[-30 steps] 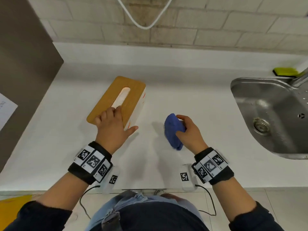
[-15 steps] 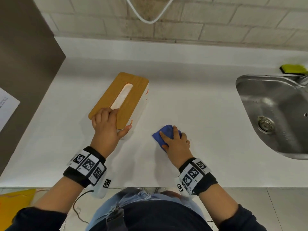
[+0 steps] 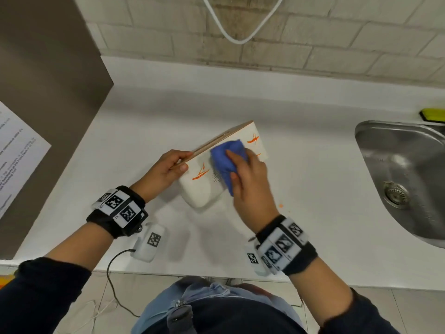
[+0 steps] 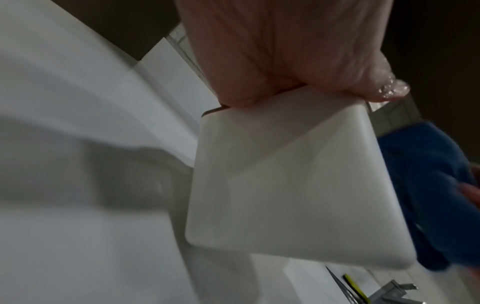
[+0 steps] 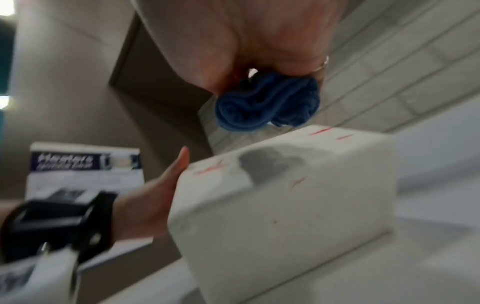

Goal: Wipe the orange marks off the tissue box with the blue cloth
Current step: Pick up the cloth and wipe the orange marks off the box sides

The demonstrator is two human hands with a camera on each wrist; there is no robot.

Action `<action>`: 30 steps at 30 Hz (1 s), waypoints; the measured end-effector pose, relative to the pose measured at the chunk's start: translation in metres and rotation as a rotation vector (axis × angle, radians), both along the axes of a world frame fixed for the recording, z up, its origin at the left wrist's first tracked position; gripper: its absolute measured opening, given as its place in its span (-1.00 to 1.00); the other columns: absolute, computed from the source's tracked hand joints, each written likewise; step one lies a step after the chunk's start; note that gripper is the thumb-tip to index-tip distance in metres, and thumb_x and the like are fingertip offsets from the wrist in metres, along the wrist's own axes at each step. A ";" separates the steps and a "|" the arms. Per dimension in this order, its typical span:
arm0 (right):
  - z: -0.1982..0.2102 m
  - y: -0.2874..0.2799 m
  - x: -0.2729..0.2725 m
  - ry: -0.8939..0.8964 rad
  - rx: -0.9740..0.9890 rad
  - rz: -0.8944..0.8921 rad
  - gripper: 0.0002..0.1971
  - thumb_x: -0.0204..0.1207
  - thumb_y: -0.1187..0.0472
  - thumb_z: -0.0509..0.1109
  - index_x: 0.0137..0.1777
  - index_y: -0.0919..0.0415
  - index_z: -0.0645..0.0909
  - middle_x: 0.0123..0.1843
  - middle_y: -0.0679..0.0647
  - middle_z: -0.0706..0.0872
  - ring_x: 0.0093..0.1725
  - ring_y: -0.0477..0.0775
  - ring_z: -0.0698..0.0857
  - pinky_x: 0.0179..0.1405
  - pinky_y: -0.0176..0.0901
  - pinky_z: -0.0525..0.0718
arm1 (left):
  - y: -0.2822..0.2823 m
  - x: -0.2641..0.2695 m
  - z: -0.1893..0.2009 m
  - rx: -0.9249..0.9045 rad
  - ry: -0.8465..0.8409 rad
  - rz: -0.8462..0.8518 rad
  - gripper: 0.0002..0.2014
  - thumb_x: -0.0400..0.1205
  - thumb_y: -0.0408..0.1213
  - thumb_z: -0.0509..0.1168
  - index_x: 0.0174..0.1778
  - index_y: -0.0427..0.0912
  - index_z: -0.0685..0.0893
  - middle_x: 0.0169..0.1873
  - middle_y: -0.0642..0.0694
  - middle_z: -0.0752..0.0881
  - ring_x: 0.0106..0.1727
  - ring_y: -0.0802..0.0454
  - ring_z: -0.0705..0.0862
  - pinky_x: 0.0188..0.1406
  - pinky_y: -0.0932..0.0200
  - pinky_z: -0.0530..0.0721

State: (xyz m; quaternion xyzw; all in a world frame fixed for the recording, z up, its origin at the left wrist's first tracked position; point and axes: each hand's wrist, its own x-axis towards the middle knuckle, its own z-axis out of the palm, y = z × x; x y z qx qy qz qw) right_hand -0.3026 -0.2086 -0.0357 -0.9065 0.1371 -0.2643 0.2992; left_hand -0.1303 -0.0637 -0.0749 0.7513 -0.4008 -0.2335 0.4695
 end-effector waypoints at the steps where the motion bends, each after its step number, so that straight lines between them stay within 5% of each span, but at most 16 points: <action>1: -0.005 0.009 0.009 0.050 -0.070 0.013 -0.60 0.51 0.34 0.23 0.37 0.24 0.44 0.36 0.36 0.49 0.13 0.31 0.49 0.20 0.03 0.46 | -0.001 0.002 -0.002 -0.015 -0.010 -0.010 -0.50 0.41 0.16 0.03 0.22 0.04 0.47 0.10 -0.05 0.54 0.16 0.41 0.46 0.17 0.57 0.34; 4: -0.019 0.023 0.024 0.142 -0.137 0.034 -0.50 0.41 0.43 0.39 0.38 0.24 0.46 0.38 0.37 0.51 0.02 0.39 0.55 0.09 0.16 0.59 | -0.003 0.009 -0.007 -0.024 -0.005 -0.022 -0.53 0.44 0.17 0.03 0.23 0.15 0.48 0.11 -0.14 0.56 0.12 0.46 0.49 0.25 0.37 0.41; 7: -0.021 0.027 0.027 0.152 -0.231 0.093 -0.44 0.33 0.45 0.43 0.36 0.20 0.48 0.36 0.30 0.56 -0.06 0.32 0.56 -0.04 0.11 0.62 | -0.003 0.011 -0.005 -0.038 0.022 -0.014 -0.57 0.43 0.42 0.01 0.15 0.43 0.50 0.09 0.10 0.57 0.15 0.42 0.52 0.23 0.48 0.42; 11: -0.022 0.032 0.015 0.174 -0.316 0.283 -0.46 0.27 0.48 0.39 0.29 0.15 0.55 0.33 0.20 0.61 -0.17 0.23 0.55 -0.16 -0.01 0.60 | -0.001 0.009 0.000 -0.047 0.077 0.029 -0.42 0.41 0.38 0.02 0.20 0.10 0.46 0.08 0.22 0.52 0.12 0.56 0.49 0.22 0.51 0.37; 15: -0.007 0.019 -0.009 0.283 -0.325 0.495 -0.63 0.35 0.39 0.36 0.16 0.11 0.64 0.22 0.13 0.68 -0.17 0.25 0.57 -0.19 0.06 0.63 | 0.000 0.007 0.002 -0.051 0.072 0.018 -0.15 0.25 0.60 -0.02 0.25 0.03 0.44 0.10 0.01 0.56 0.20 0.19 0.51 0.24 0.30 0.41; 18: 0.016 0.007 -0.003 0.204 -0.116 0.403 -0.67 0.48 0.24 0.12 0.15 0.13 0.63 0.17 0.21 0.67 -0.06 0.36 0.62 -0.11 0.12 0.66 | -0.001 0.007 0.003 -0.054 0.089 -0.012 -0.23 0.26 0.59 -0.01 0.19 0.12 0.47 0.13 -0.10 0.55 0.24 0.05 0.51 0.31 0.16 0.41; 21: 0.018 -0.004 0.025 0.150 -0.043 0.194 -0.61 0.52 0.17 0.04 0.21 0.18 0.60 0.29 0.24 0.60 0.13 0.33 0.61 0.12 0.09 0.64 | -0.001 0.005 0.003 -0.070 0.075 -0.033 -0.31 0.26 0.60 -0.02 0.16 0.26 0.44 0.07 0.13 0.52 0.14 0.44 0.51 0.20 0.51 0.40; 25: 0.001 0.004 0.040 0.217 -0.109 0.194 -0.67 0.50 0.25 0.20 0.24 0.18 0.58 0.37 0.23 0.55 0.09 0.38 0.60 0.02 0.20 0.65 | 0.000 0.006 -0.001 -0.048 0.062 -0.005 -0.49 0.31 0.56 -0.03 0.12 0.54 0.48 0.10 0.20 0.52 0.22 0.16 0.50 0.28 0.31 0.39; 30: -0.006 0.026 0.008 0.278 -0.165 0.455 -0.66 0.44 0.30 0.19 0.19 0.15 0.62 0.35 0.21 0.58 -0.11 0.35 0.60 -0.09 0.15 0.65 | 0.001 0.006 0.003 -0.058 0.064 0.027 -0.17 0.25 0.60 -0.05 0.22 0.08 0.49 0.07 0.21 0.52 0.15 0.46 0.50 0.17 0.54 0.39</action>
